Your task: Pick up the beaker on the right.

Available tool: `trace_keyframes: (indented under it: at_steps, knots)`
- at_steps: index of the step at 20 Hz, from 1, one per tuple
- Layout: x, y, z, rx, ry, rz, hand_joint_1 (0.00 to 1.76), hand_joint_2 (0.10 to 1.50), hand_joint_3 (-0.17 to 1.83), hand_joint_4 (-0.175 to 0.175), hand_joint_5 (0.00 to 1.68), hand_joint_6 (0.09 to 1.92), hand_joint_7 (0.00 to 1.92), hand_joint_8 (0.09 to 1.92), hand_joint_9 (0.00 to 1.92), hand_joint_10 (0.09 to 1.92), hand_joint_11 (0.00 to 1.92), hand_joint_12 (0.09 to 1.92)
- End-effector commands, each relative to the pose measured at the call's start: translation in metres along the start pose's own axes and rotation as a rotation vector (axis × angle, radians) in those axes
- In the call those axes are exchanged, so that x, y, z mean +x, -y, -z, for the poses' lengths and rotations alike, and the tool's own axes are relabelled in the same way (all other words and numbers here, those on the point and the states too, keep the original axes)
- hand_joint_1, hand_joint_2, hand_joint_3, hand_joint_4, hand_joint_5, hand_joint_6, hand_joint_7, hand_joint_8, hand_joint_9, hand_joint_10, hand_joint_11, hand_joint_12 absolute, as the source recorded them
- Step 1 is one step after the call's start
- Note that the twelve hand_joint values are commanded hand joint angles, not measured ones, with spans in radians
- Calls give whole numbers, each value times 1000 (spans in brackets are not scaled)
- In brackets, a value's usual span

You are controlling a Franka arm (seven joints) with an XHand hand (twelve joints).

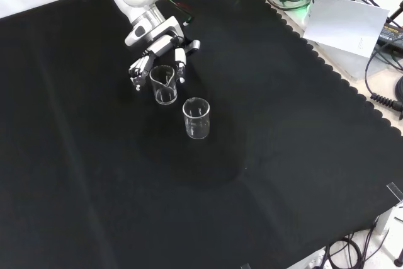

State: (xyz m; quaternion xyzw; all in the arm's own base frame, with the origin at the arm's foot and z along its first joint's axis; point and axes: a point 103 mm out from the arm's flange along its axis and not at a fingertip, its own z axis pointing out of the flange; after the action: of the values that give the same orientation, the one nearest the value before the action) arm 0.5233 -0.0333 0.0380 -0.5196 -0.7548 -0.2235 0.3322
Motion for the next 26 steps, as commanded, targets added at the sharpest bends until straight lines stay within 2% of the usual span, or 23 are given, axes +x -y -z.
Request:
trace_keyframes:
  at_steps: [1, 7, 19, 22, 23, 24, 25, 26]
  knots:
    - [-1, 0, -3, 9, 5, -7, 837, 817, -175, -42, 445, 87, 265, 671, 357, 625, 0, 1371]
    - [-3, 0, -3, -8, -4, -18, 850, 818, -175, -40, 464, 87, 279, 674, 375, 626, 0, 1380]
    - [0, -5, -6, -26, -23, -10, 893, 824, -175, -37, 497, 87, 320, 678, 417, 621, 26, 1388]
    - [0, -6, -7, -25, -10, -21, 974, 846, -175, -27, 557, 110, 363, 664, 454, 595, 52, 1371]
    - [0, -6, -7, -30, -8, -28, 1040, 876, -175, -19, 621, 324, 401, 644, 491, 566, 79, 1359]
    - [0, -7, -7, -37, -8, -34, 1106, 917, -175, -21, 712, 616, 457, 635, 542, 547, 119, 1338]
    - [1, -7, -6, -50, -9, -39, 1135, 1000, -175, -46, 866, 749, 527, 637, 601, 536, 167, 1321]
    - [1, -8, -5, -68, -25, -47, 1159, 1055, -175, -93, 987, 791, 611, 652, 675, 525, 236, 1297]
